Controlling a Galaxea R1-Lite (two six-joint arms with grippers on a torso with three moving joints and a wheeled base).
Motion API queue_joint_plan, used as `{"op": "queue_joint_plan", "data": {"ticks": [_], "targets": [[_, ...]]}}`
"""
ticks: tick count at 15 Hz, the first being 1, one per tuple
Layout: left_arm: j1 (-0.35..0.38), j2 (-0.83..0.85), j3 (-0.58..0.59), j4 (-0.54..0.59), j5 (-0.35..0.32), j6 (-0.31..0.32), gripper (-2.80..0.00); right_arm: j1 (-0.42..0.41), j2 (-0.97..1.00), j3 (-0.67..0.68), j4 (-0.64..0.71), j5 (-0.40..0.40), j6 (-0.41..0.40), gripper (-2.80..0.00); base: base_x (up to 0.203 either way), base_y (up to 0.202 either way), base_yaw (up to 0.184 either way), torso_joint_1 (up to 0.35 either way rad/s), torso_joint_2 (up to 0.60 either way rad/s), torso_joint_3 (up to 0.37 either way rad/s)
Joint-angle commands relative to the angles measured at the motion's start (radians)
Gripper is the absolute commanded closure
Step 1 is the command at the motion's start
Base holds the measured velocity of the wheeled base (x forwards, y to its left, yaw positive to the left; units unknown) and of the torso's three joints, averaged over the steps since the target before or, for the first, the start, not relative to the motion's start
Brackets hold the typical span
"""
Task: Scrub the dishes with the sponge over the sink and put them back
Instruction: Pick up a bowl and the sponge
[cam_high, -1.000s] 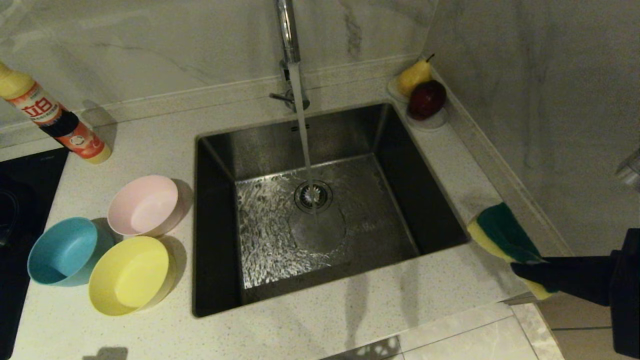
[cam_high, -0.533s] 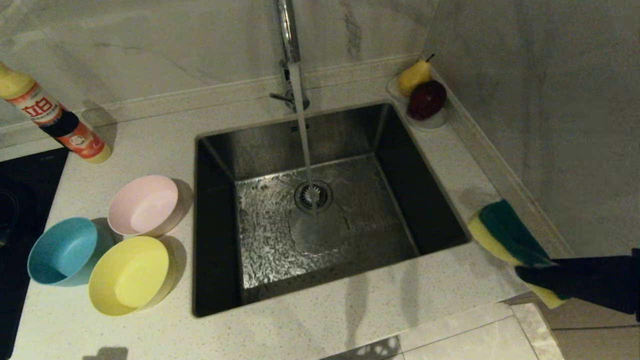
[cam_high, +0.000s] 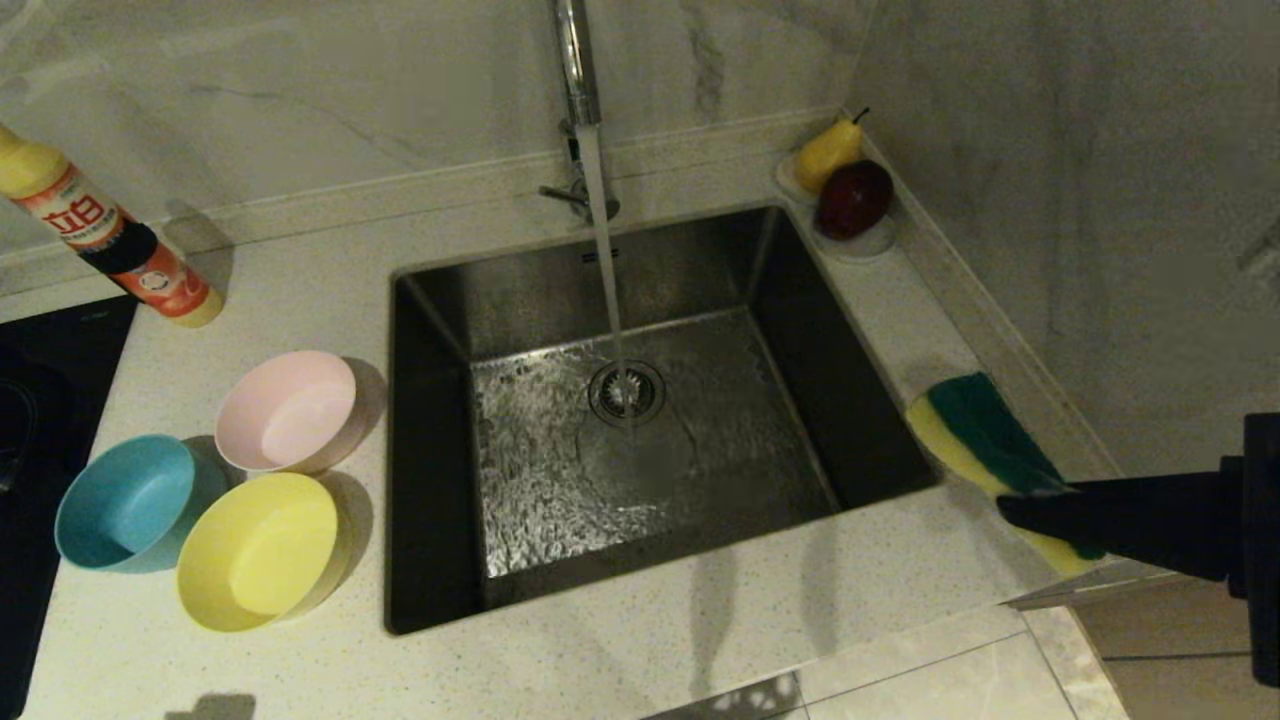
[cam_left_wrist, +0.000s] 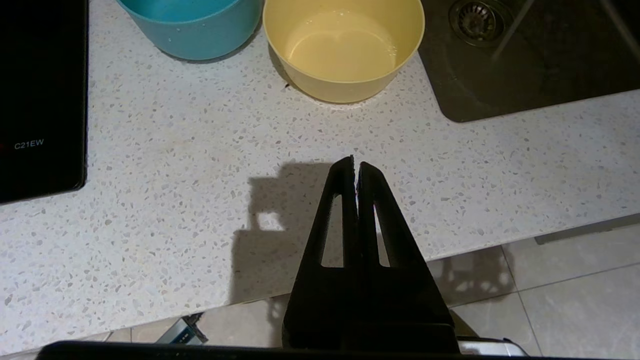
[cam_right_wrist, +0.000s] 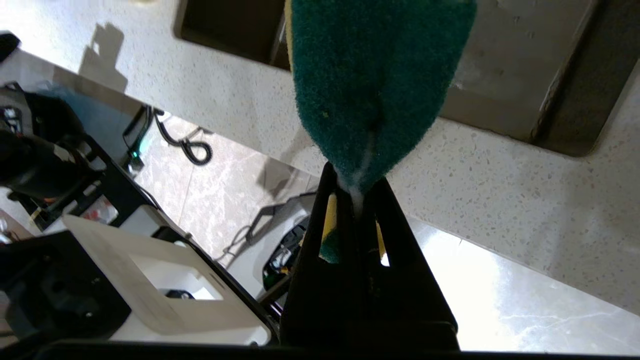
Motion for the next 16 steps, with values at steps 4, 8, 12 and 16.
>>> {"op": "queue_joint_plan", "data": {"ticks": [4, 8, 12, 16], "targets": [[0.000, 0.002, 0.001, 0.001, -0.001, 0.012, 0.00, 0.004, 0.008, 0.034, -0.003, 0.001, 0.083, 0.00, 0.000, 0.000, 0.000, 0.000, 0.00, 0.000], [0.001, 0.002, -0.003, 0.012, 0.016, 0.004, 0.00, 0.004, 0.023, 0.057, -0.007, 0.001, 0.086, 0.00, 0.000, 0.000, 0.000, 0.000, 0.00, 0.000], [0.001, 0.077, -0.235, 0.037, 0.050, 0.010, 0.00, 0.004, 0.032, 0.056, -0.008, -0.002, 0.080, 0.00, 0.000, 0.000, 0.000, 0.000, 0.00, 0.000], [0.002, 0.372, -0.595, 0.091, 0.227, 0.012, 0.00, 0.013, 0.038, 0.024, -0.010, 0.000, 0.077, 0.00, 0.000, 0.000, 0.000, 0.000, 0.00, 0.000]]}}
